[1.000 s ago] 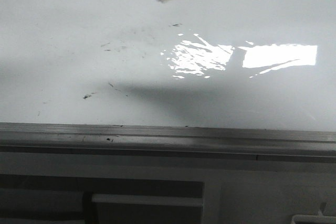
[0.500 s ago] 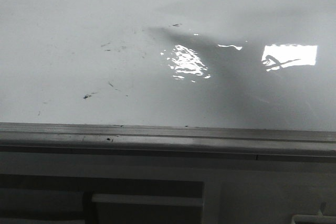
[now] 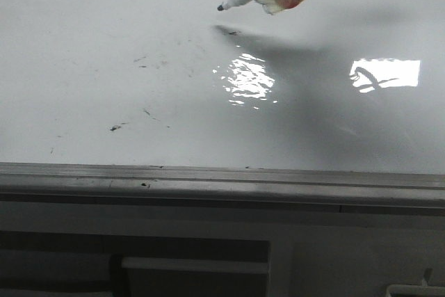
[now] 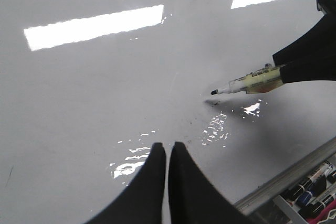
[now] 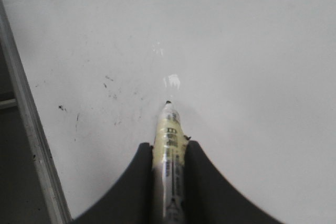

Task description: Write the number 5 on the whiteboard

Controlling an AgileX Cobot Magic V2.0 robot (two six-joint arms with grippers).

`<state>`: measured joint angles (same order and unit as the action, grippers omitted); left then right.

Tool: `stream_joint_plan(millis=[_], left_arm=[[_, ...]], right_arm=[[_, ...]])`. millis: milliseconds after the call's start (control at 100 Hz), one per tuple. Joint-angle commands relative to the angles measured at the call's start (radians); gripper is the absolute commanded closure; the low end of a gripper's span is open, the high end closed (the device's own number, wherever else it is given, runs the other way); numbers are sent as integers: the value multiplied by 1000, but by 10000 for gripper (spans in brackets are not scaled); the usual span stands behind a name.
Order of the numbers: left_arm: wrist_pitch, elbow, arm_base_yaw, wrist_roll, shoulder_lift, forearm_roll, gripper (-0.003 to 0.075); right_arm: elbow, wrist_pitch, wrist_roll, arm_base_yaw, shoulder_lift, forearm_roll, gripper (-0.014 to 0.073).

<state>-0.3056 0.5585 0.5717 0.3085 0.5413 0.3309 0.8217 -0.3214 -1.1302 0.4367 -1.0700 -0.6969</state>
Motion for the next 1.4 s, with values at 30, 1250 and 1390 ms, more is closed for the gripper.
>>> stream_joint_plan(millis=[30,1250,1390], left_arm=[[80,27,-3,-10,1,24,741],[55,27,-3,-10,1,31,741],[55,27,-3,-10,1,31,741]], right_arm=[[24,65,-9,-7,10,-8,655],[-43,-149,287,-134,31,206,646],[-49,-250,320,-136,53,258,646]])
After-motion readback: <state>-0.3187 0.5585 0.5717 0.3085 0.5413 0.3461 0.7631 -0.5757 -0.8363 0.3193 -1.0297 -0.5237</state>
